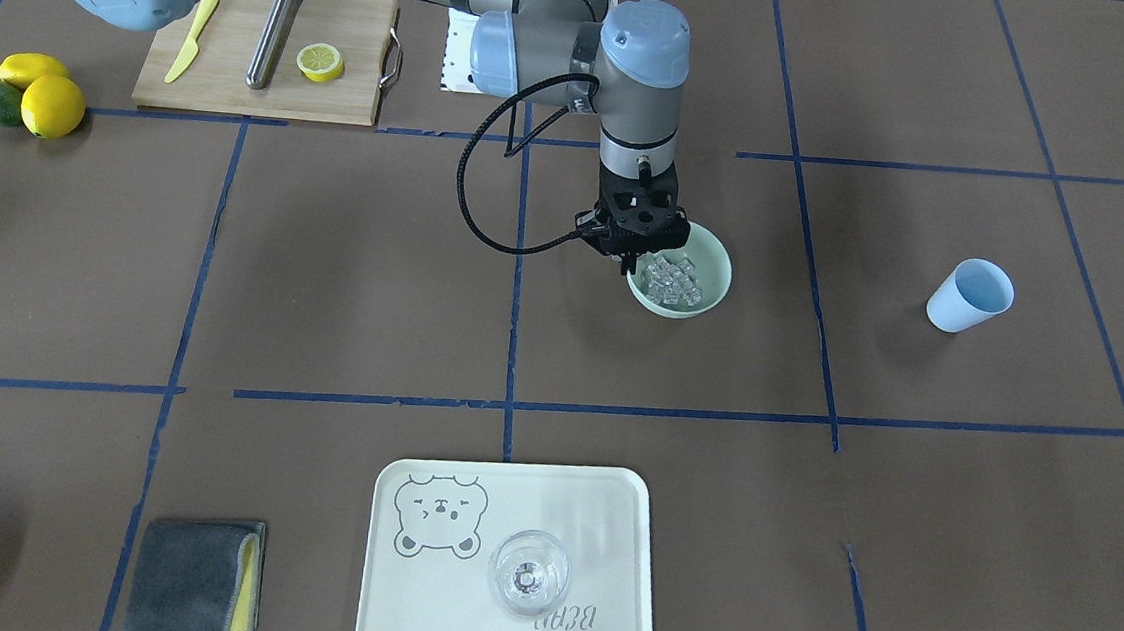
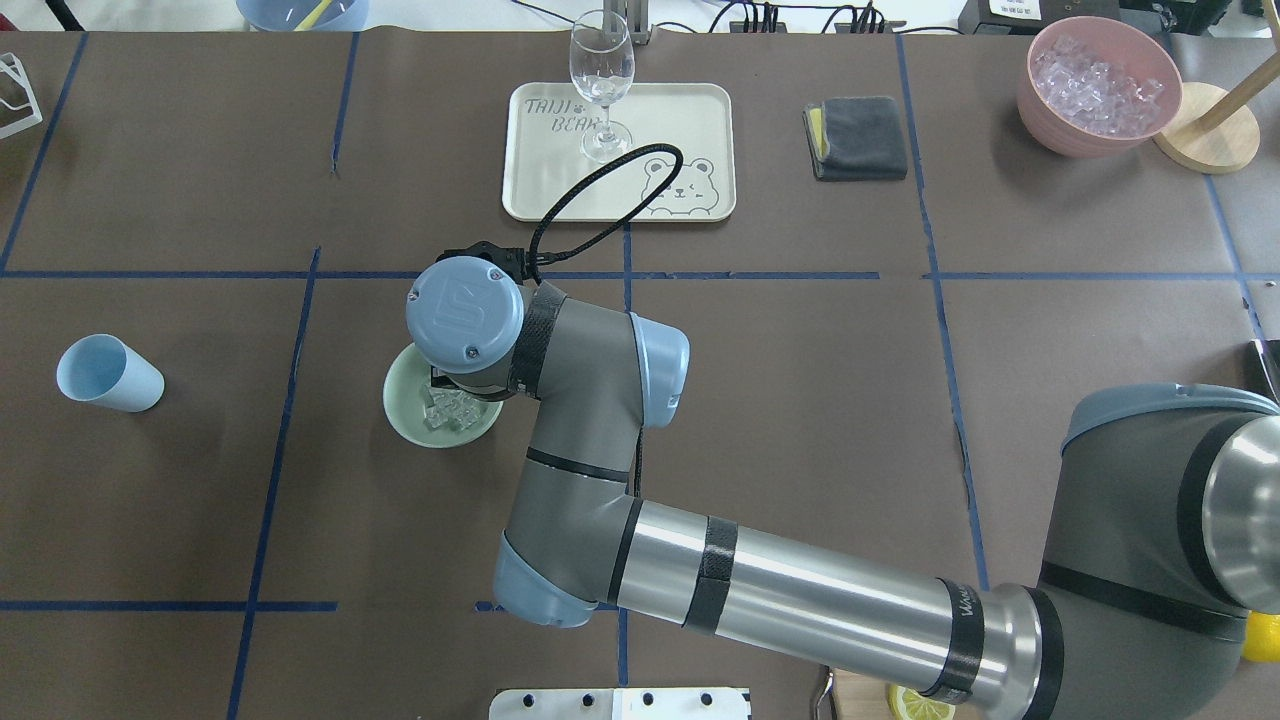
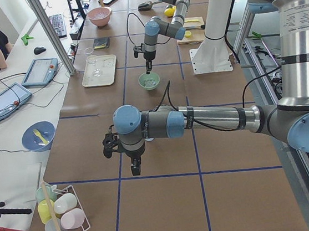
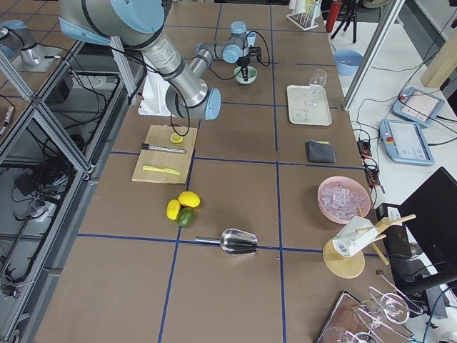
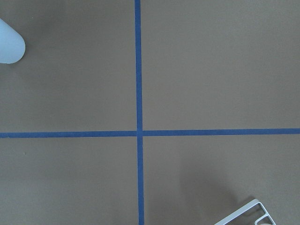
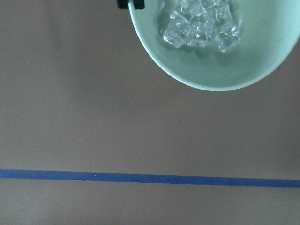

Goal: Pour ice into bowl

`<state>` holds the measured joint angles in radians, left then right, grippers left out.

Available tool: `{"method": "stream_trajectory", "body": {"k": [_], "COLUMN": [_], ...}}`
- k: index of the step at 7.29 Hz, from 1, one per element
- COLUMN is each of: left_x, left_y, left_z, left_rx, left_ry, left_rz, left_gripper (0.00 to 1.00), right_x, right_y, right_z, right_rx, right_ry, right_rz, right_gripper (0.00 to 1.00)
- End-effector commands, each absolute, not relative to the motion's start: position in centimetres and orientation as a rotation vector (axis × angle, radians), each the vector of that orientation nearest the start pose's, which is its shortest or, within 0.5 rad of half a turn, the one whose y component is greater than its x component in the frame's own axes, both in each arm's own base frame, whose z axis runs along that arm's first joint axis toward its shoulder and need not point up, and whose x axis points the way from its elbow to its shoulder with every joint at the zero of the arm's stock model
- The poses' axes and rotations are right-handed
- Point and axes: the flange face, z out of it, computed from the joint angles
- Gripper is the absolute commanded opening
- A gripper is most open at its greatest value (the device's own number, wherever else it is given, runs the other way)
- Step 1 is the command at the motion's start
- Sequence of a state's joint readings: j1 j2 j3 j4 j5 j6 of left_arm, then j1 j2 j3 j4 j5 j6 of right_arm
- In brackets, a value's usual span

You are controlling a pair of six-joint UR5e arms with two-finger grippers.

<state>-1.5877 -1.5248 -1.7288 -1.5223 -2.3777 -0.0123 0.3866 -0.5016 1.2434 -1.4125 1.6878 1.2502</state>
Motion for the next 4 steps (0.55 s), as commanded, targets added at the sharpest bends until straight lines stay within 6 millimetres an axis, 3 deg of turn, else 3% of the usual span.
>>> {"method": "stream_trajectory", "body": {"k": [1, 2, 4], "left_x": [-6.9, -6.9, -6.9], "left_y": [-47.3, -47.3, -47.3], "left_z": [60.6, 60.6, 60.7], "left_rx": [0.063, 0.063, 0.06], "left_ry": [0.806, 0.806, 0.805], "left_rz": [-0.002, -0.002, -0.001], "left_gripper": [1.0, 1.0, 1.0], "right_x": [-66.7, -63.5, -53.7], "right_y": [-41.7, -42.8, -46.3], "right_z": [7.0, 7.8, 12.5], "right_rx": [0.222, 0.233, 0.24], "right_ry": [-0.943, -0.97, -1.013], "right_rz": [0.011, 0.017, -0.029], "right_gripper": [0.0, 0.0, 0.0]}}
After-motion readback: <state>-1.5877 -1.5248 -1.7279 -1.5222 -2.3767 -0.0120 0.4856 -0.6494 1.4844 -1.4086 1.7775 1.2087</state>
